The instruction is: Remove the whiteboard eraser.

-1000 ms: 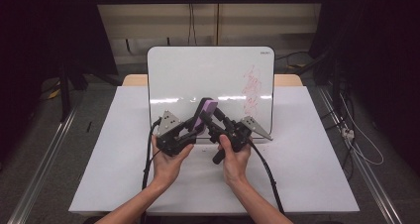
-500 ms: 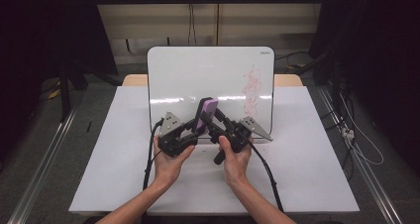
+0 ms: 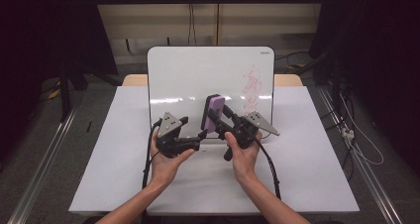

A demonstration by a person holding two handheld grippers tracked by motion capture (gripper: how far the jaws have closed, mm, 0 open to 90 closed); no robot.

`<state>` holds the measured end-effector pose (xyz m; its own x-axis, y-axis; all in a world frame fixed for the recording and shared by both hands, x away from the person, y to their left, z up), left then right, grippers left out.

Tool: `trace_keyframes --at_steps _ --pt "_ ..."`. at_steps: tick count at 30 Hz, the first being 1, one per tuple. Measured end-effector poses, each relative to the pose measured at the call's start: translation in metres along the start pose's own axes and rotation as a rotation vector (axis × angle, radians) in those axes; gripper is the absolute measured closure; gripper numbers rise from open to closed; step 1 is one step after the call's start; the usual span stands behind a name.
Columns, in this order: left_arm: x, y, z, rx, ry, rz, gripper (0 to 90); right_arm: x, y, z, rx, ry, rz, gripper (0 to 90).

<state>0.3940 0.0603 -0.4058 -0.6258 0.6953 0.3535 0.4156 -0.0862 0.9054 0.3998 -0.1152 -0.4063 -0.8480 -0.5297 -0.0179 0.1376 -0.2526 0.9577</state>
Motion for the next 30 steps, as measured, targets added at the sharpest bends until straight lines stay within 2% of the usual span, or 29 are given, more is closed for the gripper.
trace_keyframes --at_steps 1,4,8,12,14,17,22,25,30 --pt "0.000 0.000 0.001 -0.003 0.003 0.006 15.9 0.002 0.001 -0.002 0.023 -0.004 0.012 41.6" --pt "0.002 -0.001 0.003 -0.017 0.011 0.021 11.2 0.008 0.002 -0.005 0.051 -0.009 0.026 41.6" --pt "0.006 -0.001 0.006 0.006 0.013 0.042 5.0 0.017 0.002 -0.011 0.071 -0.011 0.036 41.6" --pt "0.010 -0.005 0.013 -0.012 0.033 0.081 4.3 0.026 0.002 -0.016 0.089 -0.019 0.050 41.5" --pt "0.013 -0.007 0.016 -0.010 0.029 0.091 4.4 0.031 0.001 -0.020 0.105 -0.025 0.060 41.6" --pt "0.020 -0.009 0.023 -0.008 0.054 0.090 4.5 0.039 0.000 -0.026 0.112 -0.036 0.066 41.5" --pt "0.030 -0.015 0.031 0.003 0.086 0.113 5.5 0.051 -0.001 -0.032 0.158 -0.052 0.078 41.6" --pt "0.038 -0.017 0.037 0.017 0.107 0.102 5.5 0.058 -0.002 -0.036 0.164 -0.061 0.086 41.6" --pt "0.049 -0.025 0.046 0.012 0.128 0.109 5.6 0.065 -0.003 -0.040 0.185 -0.070 0.096 41.6"
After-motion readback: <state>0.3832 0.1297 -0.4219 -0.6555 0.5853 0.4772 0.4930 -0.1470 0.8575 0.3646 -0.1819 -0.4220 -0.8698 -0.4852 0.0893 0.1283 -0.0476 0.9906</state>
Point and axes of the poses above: each handheld gripper's, and its own axes: x roughly backward along the jaws, y roughly out of its top, z roughly to its left, the point moved 4 cm from there along -x, roughly forward along the jaws, and after that the axes turned 8 degrees about x, right-handed, at the moved point
